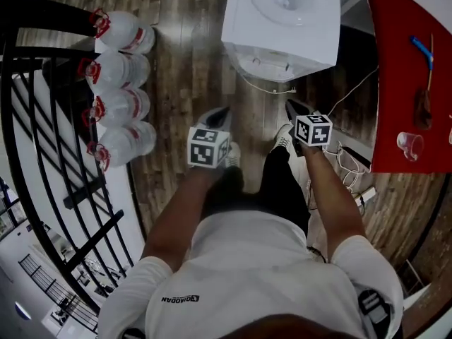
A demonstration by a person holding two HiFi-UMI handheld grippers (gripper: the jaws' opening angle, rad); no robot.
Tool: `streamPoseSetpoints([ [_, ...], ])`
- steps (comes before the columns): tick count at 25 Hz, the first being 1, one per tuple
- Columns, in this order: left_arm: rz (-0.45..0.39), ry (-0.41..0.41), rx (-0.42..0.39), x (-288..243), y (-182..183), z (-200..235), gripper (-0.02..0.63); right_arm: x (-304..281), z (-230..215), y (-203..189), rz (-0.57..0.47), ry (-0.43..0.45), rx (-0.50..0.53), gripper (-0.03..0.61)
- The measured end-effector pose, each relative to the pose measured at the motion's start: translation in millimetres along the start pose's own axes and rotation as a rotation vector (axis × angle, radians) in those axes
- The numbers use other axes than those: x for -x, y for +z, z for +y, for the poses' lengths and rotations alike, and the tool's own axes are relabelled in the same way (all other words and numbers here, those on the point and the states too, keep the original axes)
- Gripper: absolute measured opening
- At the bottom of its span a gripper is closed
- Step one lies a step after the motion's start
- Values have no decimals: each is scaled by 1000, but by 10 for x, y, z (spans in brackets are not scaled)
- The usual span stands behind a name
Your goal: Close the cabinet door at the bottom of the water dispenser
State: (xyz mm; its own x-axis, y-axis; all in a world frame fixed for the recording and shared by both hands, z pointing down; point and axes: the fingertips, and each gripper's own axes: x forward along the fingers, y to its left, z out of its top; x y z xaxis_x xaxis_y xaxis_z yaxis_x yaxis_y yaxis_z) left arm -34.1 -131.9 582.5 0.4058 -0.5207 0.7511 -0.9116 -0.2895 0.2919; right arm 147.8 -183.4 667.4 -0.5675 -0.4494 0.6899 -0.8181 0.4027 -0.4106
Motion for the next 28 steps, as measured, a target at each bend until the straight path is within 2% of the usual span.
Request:
streamPoseSetpoints([
  [4,-47,-36,-31,533,174,-23,-3,525,662,314,-68,44,-41,21],
  [7,-99,-90,-62,935,371,-108,-3,872,1160,626,-135,77,-105,21],
  [9,-121,-132,-73,1171,432,-213,-3,1120,1497,762,-170,112,-106,21],
  [11,-144,-174,-81,1394,474,-321,-3,1378,1813,869,-204,135,-56,21],
  [16,-236,-275,-137,1963,615,-575,-3,2012,2505,1040,-310,133,158,23],
  [21,-293,-337,-189,2288,613,-724,-3,2332,2970,912,-355,170,141,21],
  [28,-309,-323,-159,2472,394,-771,-3,2492,3117,822,-353,171,179,21],
])
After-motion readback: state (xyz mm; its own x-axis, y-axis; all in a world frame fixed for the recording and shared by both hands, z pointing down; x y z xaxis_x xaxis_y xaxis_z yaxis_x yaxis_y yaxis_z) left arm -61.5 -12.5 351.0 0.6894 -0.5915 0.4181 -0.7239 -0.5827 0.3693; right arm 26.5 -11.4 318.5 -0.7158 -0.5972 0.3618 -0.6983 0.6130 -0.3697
